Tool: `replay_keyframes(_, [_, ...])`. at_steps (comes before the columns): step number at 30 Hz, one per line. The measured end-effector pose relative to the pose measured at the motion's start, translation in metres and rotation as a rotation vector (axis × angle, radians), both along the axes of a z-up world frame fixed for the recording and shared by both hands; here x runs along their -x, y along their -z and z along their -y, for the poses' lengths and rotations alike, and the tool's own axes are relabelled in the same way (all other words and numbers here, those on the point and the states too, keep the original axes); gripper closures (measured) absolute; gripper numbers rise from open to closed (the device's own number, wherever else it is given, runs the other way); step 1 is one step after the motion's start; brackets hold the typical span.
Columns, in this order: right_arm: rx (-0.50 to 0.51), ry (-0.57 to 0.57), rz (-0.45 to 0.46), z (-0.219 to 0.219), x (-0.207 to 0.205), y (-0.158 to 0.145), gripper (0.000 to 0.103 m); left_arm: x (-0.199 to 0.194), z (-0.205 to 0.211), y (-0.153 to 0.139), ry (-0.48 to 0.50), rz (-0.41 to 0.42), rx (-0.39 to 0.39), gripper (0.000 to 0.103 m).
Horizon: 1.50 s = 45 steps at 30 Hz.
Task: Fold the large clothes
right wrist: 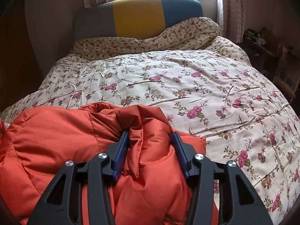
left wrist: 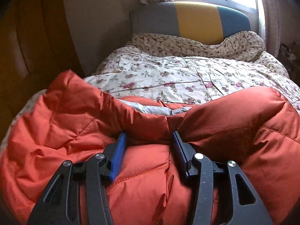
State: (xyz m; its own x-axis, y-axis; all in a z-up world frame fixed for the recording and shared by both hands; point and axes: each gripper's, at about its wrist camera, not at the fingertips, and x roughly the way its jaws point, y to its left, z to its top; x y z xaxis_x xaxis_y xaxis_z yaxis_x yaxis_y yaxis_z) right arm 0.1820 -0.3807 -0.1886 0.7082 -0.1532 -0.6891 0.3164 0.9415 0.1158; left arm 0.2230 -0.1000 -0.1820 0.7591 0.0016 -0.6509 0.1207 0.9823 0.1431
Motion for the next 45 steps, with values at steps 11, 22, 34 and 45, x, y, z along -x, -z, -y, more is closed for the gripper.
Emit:
replay_keyframes(11, [-0.027,-0.146,0.185,-0.081,0.027,-0.09,0.052,0.003,-0.003,0.004,0.004,-0.008,0.018,0.054])
replay_keyframes(22, [0.101,-0.197,0.086,-0.13,-0.021,-0.02,0.055,0.001,-0.008,0.004,0.011,-0.003,0.056,0.054])
replay_keyframes(34, [0.094,-0.2,0.021,-0.13,-0.04,0.006,0.053,-0.003,-0.001,0.009,-0.007,0.0,0.016,0.054])
replay_keyframes(45, [-0.062,-0.2,0.189,-0.081,0.02,-0.05,0.042,0.015,-0.023,-0.026,0.049,-0.021,0.064,0.031])
